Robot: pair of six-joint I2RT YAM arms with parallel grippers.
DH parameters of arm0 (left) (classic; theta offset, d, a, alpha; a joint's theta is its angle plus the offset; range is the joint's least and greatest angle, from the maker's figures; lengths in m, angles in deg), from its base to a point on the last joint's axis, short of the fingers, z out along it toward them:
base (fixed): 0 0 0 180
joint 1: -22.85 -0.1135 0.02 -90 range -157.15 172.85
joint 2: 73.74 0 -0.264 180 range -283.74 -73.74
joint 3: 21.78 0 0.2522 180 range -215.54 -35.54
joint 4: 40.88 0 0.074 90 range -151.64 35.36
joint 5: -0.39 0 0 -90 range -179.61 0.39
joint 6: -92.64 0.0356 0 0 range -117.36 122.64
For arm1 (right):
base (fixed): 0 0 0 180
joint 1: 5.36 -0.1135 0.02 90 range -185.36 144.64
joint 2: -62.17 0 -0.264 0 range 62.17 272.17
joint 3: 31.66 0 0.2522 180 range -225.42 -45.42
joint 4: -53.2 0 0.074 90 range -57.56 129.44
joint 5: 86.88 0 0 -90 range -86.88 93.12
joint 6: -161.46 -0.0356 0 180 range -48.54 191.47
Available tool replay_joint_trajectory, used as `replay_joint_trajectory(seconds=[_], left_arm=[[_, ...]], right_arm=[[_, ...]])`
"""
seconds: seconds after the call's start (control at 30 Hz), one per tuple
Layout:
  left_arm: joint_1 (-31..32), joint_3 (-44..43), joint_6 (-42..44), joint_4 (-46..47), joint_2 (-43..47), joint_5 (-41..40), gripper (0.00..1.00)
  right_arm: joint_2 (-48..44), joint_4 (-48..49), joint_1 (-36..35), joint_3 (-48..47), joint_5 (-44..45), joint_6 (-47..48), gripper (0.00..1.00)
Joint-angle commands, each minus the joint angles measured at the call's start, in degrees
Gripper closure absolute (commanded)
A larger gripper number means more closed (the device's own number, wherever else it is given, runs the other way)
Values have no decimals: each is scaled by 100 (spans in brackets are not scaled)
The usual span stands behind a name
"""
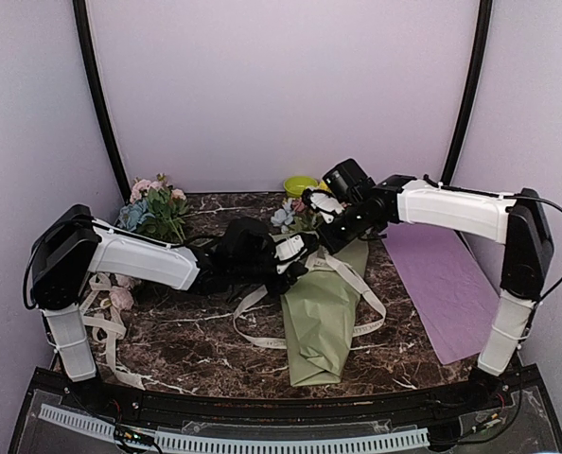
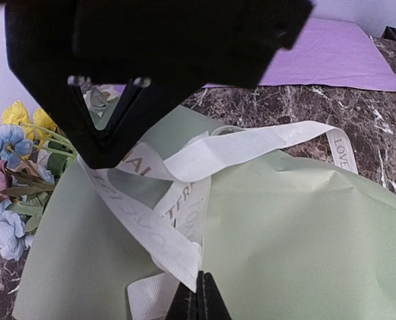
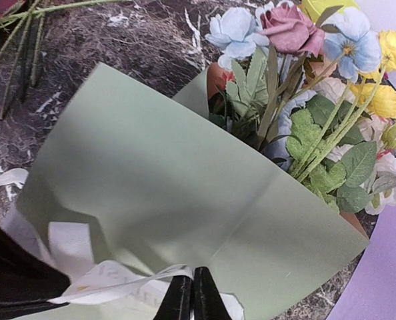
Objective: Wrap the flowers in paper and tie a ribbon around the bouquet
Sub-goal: Cross the ribbon over the folded bouquet.
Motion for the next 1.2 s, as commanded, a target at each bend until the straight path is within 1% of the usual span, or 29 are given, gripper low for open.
replay_joint_trajectory(seconds=[0.0,0.07,0.13,0.17,0.3,0.37,0.43,0.5,0.7,0.83,0.9,1.0,1.17], left_arm=[[49,144,-38,-464,156,174,100],[49,175,-52,-456,183,164,100],[49,207,-72,-417,216,175,100],[49,238,-87,-392,231,178,100],[49,251,-115,-317,241,156,100],[49,251,-116,-267,241,141,100],[49,241,-123,-220,234,132,100],[49,213,-109,-214,218,120,100],[49,232,-75,-188,189,85,100],[45,258,-77,-167,188,103,100],[41,266,-71,-161,188,83,100],[40,283,-69,-151,188,99,100],[40,277,-54,-158,179,122,100]], right_arm=[[488,536,377,-224,156,-25,94],[672,542,426,-262,38,-98,91],[791,492,460,-315,45,-188,83],[814,476,485,-334,18,-222,81],[813,258,616,-380,-59,-392,79],[729,175,708,-300,-345,-456,77],[634,50,781,-202,-843,-498,75],[492,-74,798,-99,-1040,-533,74],[-555,49,980,737,-1018,-1115,67],[-1073,97,1125,1417,-776,-1453,63],[-1115,163,1124,1750,-1050,-1469,59],[-1121,421,1107,2313,-1747,-1548,52],[-1028,670,1097,2541,-1663,-1550,52]])
